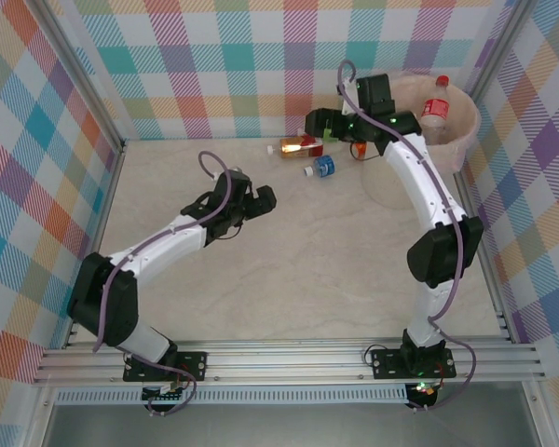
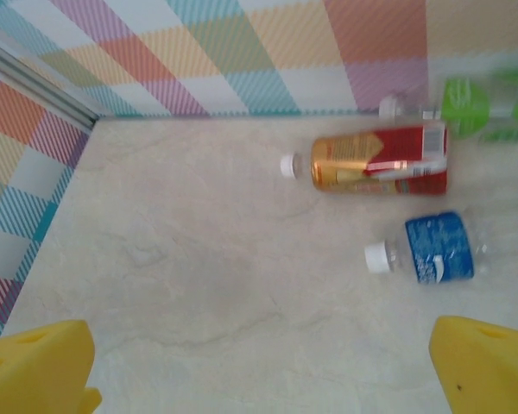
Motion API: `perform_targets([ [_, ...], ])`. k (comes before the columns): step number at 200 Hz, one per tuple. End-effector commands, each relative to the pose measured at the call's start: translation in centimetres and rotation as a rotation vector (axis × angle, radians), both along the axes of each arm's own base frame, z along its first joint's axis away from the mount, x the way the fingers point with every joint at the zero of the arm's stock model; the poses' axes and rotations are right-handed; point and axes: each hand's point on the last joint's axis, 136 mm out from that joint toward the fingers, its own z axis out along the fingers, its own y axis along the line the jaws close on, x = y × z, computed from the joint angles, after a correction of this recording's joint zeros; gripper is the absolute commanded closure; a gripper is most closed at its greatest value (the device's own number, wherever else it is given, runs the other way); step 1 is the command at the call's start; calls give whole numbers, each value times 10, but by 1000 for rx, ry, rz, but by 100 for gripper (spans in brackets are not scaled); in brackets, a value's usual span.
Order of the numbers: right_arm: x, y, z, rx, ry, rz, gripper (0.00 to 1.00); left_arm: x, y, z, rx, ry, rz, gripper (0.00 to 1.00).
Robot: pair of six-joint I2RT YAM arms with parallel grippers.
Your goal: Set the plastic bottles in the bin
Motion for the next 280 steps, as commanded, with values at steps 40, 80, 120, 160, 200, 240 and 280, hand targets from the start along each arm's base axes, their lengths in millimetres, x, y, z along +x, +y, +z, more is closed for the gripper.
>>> perform_targets([
  [40,31,13,-90,207,253,-231,0,7,-2,-15,10,55,-5,0],
  [80,56,-7,-144,221,393,-528,0,-2,14,-23,58,67,40,0],
  [120,66,-18,-201,283,497,-765,0,-5,25,-32,91,77,81,0],
  [160,94,-25,-222,277,468,-879,0,-5,27,-40,108,90,90,0],
  [200,111,-31,-253,185,462,-918,2,-8,32,-56,153,139,98,0],
  [240,110,-26,-265,167,487,-887,19,-4,38,-60,172,146,110,0],
  [280,106,-14,-228,184,372,-747,37,-4,38,-63,168,157,112,0],
])
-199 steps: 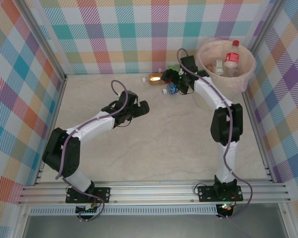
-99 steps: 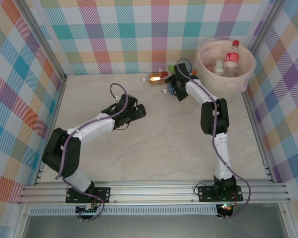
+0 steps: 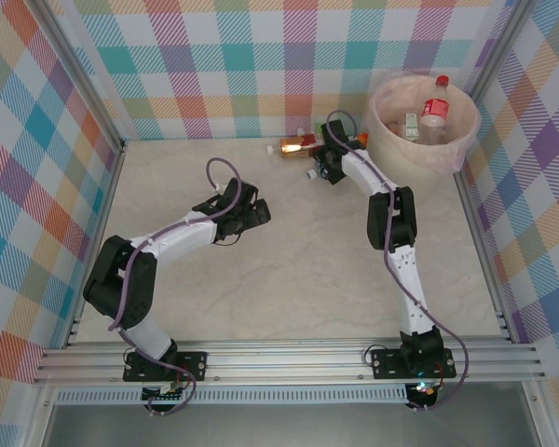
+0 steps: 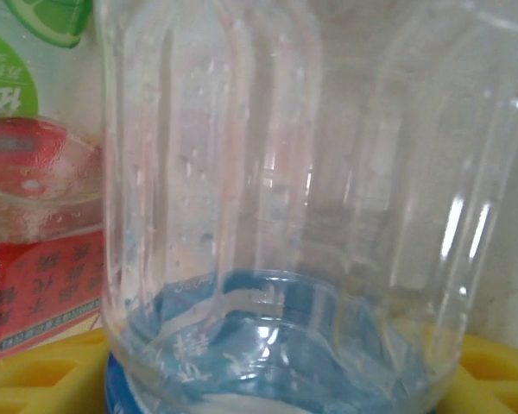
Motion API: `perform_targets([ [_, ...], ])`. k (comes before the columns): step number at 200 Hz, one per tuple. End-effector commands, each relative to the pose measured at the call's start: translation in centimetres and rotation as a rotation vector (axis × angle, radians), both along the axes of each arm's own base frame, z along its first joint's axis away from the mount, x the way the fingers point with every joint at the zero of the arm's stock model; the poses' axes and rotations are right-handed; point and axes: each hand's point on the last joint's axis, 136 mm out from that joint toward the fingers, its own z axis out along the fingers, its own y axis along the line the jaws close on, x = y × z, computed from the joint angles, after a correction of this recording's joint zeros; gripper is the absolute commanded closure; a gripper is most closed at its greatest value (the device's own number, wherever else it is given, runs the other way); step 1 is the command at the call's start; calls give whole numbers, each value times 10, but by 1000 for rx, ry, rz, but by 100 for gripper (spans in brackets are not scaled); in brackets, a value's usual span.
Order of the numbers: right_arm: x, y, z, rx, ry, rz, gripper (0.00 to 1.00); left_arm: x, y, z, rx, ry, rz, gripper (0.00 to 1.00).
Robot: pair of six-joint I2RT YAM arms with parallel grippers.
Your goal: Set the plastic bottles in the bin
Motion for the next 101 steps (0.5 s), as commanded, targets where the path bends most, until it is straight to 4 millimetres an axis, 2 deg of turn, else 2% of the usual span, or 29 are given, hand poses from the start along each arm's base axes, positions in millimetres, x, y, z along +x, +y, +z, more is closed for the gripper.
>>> perform_targets([
  [1,-7,13,32,-20,-87,107,37,2,9,-1,20,10,27,0],
  [45,-35,25,93,-55,-263,273,47,1,8,0,5,11,25,0],
  [79,-73,29,136,-97,-362,429,55,-2,8,6,-19,-6,30,0],
  [101,-98,29,165,-116,-427,532,57,-4,7,11,-38,-14,27,0],
])
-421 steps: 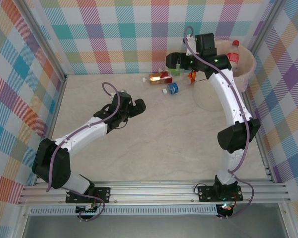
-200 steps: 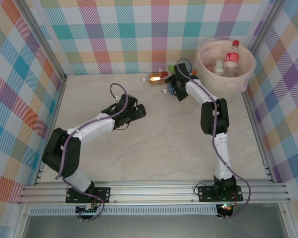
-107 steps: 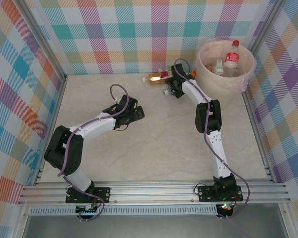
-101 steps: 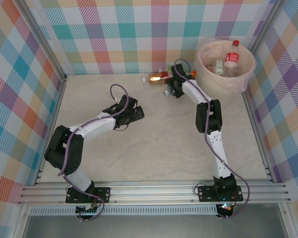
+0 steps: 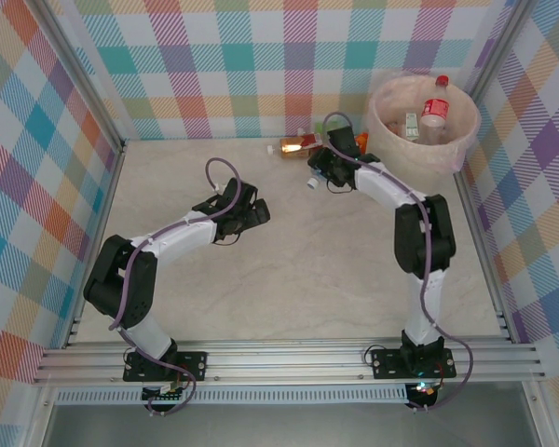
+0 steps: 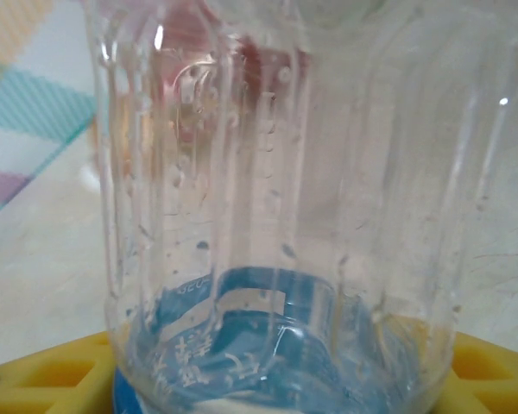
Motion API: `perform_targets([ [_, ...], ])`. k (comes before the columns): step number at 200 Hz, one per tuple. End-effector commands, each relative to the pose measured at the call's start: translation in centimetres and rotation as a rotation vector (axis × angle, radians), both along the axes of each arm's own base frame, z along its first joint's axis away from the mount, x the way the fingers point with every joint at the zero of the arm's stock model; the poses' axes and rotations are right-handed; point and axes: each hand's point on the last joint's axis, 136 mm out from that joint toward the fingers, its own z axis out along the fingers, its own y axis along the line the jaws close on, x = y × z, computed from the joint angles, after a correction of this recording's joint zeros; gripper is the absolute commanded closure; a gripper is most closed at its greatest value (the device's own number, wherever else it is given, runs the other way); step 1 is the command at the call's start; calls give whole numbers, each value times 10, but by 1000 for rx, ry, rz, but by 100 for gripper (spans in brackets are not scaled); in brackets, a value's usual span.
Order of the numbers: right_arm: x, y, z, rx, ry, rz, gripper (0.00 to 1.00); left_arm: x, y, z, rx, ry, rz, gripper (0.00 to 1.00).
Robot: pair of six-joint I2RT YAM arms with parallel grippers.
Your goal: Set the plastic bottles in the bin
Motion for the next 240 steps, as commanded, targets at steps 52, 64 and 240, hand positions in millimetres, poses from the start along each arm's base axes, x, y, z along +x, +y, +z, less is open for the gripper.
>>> perform_targets([
  [52,-56,15,141,-116,-350,428,58,-6,1,19,-85,-18,21,0],
  [64,-60,7,158,-143,-388,429,59,-8,-1,19,-98,-13,19,0],
  [240,34,-178,220,87,-257,-40,55,-8,-4,35,-176,-56,49,0],
])
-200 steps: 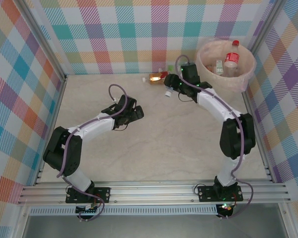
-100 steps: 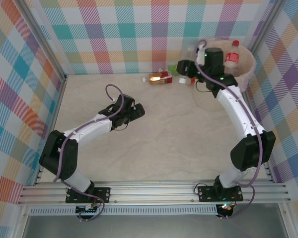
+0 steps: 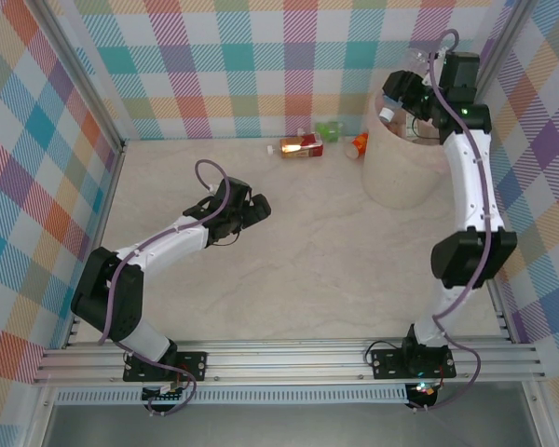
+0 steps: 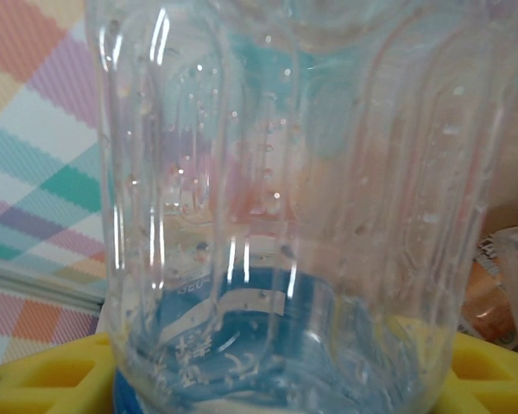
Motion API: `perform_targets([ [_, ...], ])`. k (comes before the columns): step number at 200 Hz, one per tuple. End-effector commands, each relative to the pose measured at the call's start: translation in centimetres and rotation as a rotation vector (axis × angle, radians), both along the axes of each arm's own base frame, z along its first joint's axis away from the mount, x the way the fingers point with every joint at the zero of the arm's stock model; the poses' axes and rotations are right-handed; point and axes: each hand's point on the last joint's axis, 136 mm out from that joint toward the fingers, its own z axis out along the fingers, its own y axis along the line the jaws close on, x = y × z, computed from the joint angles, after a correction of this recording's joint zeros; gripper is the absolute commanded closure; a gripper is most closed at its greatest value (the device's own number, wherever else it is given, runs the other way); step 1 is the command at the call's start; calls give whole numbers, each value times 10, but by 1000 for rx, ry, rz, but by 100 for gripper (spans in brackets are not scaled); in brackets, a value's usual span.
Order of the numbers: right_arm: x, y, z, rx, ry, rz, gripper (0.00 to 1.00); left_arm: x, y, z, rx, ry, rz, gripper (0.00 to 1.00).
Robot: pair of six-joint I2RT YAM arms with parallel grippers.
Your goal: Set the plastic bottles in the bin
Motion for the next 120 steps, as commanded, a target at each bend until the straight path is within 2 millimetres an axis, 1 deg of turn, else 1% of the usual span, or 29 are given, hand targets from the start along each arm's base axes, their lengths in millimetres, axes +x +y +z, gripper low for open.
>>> perform_targets([
  [1,15,-19,-17,83,98,-86,55,2,6,8,-16,-22,23,0],
  [17,31,-28,-24,143,111,-124,54,1,8,7,-10,-22,27,0],
  [27,42,-32,-32,179,129,-143,54,1,8,6,-10,-21,27,0],
  [57,66,-50,-50,232,155,-239,52,0,8,2,-7,-11,28,0],
  [66,72,-52,-57,267,170,-254,52,0,8,2,-6,-10,28,0],
  [76,75,-56,-62,292,183,-274,50,0,8,1,-5,-10,28,0],
  [91,74,-62,-63,289,189,-313,49,0,8,1,-4,-9,29,0],
  [120,66,-79,-58,247,183,-412,45,0,8,-1,0,-5,29,0],
])
